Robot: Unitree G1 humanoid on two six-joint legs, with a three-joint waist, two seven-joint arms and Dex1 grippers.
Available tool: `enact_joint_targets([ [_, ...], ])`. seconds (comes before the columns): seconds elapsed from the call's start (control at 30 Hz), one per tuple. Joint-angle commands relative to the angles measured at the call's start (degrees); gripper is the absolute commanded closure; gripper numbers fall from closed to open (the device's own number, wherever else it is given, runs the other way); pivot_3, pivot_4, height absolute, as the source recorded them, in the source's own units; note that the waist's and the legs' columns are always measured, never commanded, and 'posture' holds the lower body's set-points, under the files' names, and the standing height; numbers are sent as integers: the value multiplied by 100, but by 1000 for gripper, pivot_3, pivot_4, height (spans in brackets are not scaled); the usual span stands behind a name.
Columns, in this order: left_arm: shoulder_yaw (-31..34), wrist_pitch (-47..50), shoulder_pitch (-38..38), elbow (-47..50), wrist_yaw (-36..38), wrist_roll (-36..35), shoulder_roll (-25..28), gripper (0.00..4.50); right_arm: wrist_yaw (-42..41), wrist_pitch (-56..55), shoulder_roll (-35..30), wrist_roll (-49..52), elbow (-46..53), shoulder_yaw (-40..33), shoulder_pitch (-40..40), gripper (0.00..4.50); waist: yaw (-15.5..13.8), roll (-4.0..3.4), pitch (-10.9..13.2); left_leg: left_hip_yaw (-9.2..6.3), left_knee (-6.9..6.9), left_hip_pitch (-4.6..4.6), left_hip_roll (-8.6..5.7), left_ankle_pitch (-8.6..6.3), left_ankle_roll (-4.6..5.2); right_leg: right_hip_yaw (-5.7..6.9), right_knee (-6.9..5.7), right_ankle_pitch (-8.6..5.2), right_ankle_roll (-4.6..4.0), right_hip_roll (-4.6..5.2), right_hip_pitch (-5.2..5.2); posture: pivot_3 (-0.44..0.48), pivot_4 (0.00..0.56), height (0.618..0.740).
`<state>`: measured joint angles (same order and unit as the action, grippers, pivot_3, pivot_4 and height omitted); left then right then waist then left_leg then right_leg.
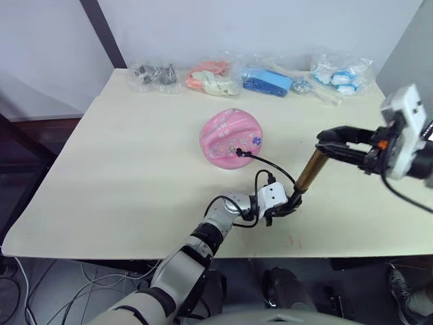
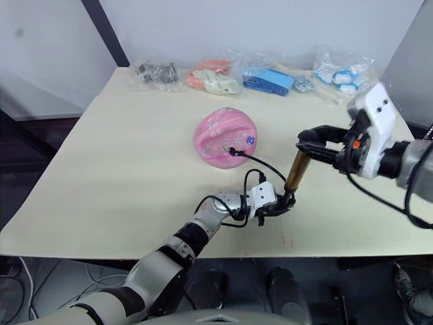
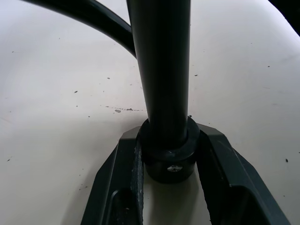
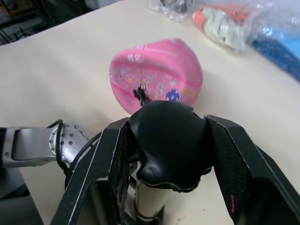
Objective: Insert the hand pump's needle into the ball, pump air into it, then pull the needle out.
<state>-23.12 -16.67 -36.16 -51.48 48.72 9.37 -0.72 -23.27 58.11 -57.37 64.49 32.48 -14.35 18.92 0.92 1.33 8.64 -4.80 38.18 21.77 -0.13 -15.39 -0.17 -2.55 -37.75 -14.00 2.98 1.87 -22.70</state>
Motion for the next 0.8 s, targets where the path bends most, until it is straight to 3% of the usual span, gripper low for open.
enact_joint_targets([
  [0.03,-221,49,135,-118,136,209,25,3418,-4,-175,383,-737,-33,791,-447,2561,4,10,-10,-1,0,-1,0,0,0,0,1,0,0,-2,1,0,150,740],
  [0.27,-238,61,157,-75,161,207,11,3418,-385,-763,903,-2100,-275,1996,-752,2561,29,12,-49,-2,-2,-5,4,-1,0,1,4,-2,-2,-9,3,0,150,740],
  [0.47,-238,58,155,-88,162,209,11,3418,-525,-356,738,-1574,79,1068,-214,2561,35,16,-52,-3,-3,-7,6,-1,0,1,5,-4,-2,-10,7,0,150,740],
  [0.63,-237,36,142,-163,146,228,23,3418,-545,477,29,-320,-76,-111,1129,2561,-10,-51,-1,-5,0,8,-4,-1,0,3,4,-2,-4,2,-4,0,150,740],
  [0.8,-232,20,133,-214,131,245,12,3418,-533,1039,-609,460,-467,-538,1979,2561,-33,-53,5,-15,-5,24,-11,-1,1,13,11,-4,-1,10,-15,0,150,740],
])
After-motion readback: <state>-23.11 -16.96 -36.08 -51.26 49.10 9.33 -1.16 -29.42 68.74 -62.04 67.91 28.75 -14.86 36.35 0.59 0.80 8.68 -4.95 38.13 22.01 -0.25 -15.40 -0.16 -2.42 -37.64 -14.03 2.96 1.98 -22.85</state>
